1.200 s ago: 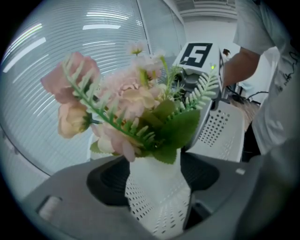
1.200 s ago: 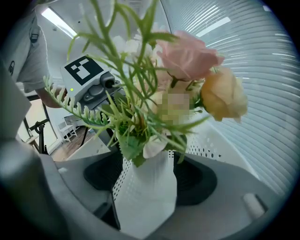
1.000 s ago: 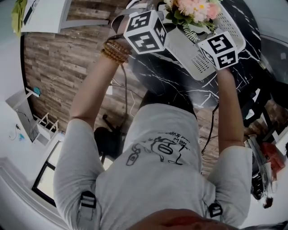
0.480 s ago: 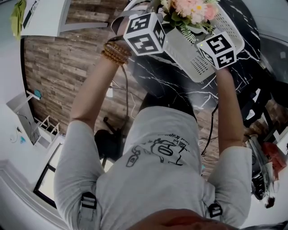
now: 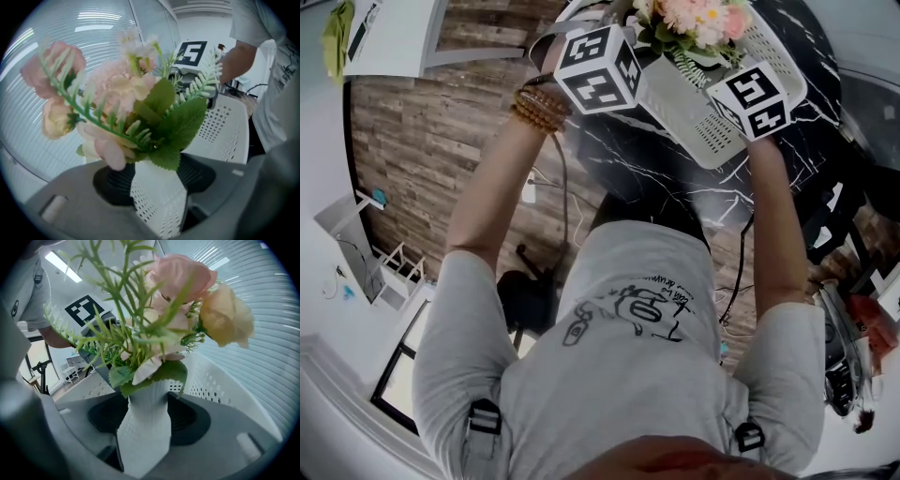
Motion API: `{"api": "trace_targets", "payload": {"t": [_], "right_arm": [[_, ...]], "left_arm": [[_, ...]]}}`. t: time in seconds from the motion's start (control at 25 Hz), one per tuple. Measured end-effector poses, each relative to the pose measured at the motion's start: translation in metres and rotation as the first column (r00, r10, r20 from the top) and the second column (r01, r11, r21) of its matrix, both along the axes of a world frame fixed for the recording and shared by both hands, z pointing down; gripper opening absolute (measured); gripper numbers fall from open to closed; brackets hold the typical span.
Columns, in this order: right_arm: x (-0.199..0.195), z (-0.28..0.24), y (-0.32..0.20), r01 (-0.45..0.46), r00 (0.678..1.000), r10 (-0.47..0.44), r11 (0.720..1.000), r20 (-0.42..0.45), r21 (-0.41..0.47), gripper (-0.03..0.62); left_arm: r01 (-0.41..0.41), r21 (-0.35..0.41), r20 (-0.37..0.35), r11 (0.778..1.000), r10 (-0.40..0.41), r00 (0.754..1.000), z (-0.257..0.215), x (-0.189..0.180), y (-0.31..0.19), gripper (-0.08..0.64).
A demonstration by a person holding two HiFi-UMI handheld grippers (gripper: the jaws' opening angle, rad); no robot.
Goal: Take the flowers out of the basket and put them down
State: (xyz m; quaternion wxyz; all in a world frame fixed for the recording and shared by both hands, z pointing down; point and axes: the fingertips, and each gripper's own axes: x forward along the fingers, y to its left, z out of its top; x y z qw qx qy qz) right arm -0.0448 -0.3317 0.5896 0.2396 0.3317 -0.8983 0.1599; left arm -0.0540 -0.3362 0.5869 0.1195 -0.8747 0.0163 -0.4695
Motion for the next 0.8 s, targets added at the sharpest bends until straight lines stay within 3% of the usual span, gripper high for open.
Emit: {"api": "trace_targets", "payload": {"t": [0.8], "right_arm": [[0.015, -0.076, 0.007, -0.006, 1.0, 0.007, 0.998, -0.014, 0.069, 0.267]], "left_arm": [[0.006, 0.048, -0.049, 0.999, -0.003, 0.999, -0.076, 0.014, 0.007, 0.265]]}}
